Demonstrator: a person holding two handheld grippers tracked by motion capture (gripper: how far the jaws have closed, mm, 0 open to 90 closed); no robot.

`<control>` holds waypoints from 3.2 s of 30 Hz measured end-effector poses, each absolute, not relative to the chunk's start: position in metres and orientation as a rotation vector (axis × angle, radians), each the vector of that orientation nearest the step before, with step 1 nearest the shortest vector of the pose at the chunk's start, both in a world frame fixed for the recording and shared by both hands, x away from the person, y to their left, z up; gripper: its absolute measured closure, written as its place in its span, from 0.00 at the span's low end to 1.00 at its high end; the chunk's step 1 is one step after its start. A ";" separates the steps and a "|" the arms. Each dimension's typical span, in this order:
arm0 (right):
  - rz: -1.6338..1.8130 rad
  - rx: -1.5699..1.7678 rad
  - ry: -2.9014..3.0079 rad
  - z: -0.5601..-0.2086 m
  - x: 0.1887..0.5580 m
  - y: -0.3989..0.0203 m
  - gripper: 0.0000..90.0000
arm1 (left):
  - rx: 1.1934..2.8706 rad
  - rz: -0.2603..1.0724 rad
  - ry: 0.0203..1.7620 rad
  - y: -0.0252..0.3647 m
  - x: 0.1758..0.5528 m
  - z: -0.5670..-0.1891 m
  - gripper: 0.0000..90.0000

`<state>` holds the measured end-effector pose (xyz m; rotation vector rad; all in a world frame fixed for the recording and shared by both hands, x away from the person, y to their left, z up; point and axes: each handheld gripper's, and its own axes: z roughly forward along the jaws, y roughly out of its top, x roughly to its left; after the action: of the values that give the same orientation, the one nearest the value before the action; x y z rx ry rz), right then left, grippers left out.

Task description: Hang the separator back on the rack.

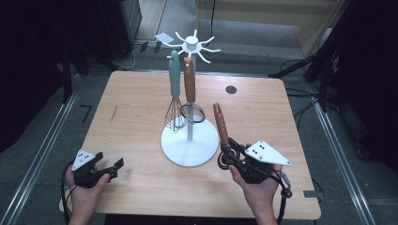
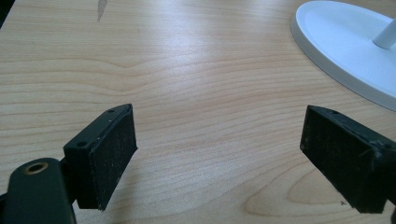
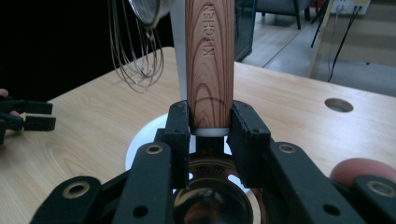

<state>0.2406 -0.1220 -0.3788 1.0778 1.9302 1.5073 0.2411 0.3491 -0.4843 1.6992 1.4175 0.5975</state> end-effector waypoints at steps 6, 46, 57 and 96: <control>1.553 1.041 1.912 -0.369 0.240 -0.116 0.80 | 1.693 0.598 1.426 0.349 0.241 -0.484 0.10; 1.712 0.909 1.752 -0.312 0.247 -0.097 0.80 | 1.683 0.562 1.412 0.352 0.241 -0.484 0.00; 1.737 0.887 1.713 -0.300 0.248 -0.095 0.80 | 1.686 0.558 1.408 0.352 0.241 -0.484 0.00; 1.758 0.915 1.762 -0.294 0.275 -0.083 0.79 | 1.688 0.550 1.404 0.352 0.241 -0.484 0.00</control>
<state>0.2753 -0.0828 -0.2939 0.9145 1.7624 1.7584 0.2414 0.3522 -0.4839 1.6880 1.4043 0.5501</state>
